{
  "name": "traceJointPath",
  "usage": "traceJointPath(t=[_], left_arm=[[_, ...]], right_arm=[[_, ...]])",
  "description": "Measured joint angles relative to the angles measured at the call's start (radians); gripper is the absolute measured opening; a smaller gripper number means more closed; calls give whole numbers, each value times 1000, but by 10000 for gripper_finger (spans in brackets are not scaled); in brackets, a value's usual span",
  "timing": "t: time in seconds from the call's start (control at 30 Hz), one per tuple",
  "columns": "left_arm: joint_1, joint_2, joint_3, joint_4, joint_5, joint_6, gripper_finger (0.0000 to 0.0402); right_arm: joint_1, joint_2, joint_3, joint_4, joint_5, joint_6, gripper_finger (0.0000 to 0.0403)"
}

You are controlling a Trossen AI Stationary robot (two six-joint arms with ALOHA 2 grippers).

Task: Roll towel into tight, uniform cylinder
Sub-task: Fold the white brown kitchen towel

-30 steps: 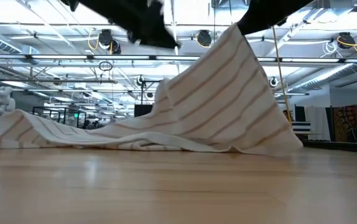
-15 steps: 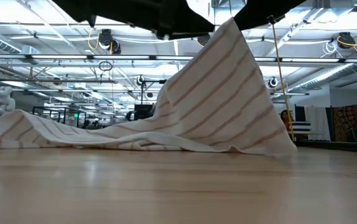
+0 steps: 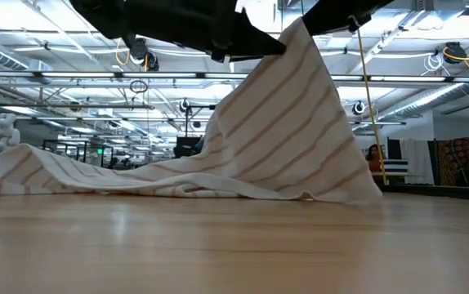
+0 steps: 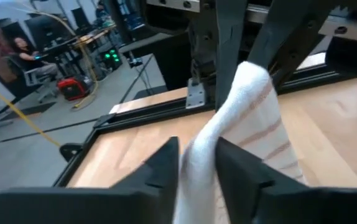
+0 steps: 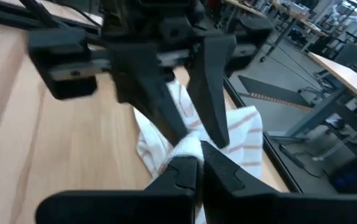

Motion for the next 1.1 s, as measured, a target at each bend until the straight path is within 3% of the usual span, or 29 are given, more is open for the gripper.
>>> traceJointPath(t=[0.2, 0.3, 0.43, 0.6, 0.77, 0.93, 1.1], left_arm=[[4, 0, 0, -42, 21, 6, 10], [4, 0, 0, -55, 48, 31, 8], [-1, -2, 0, -102, 51, 66, 5], [-3, -3, 0, -171, 51, 78, 3], [-18, -3, 0, -230, 53, 79, 2], [-41, -4, 0, -287, 56, 86, 1], [-60, -4, 0, -354, 56, 84, 1]], right_arm=[[0, 0, 0, 0, -2, -13, 1], [10, 0, 0, -19, 0, -22, 12], [30, 0, 0, -75, 1, 30, 56], [74, 0, 0, -299, -10, 271, 122], [136, 0, -18, -493, -97, 557, 166], [201, 0, -112, -416, -106, 691, 178], [235, 0, -213, -279, -105, 716, 178]])
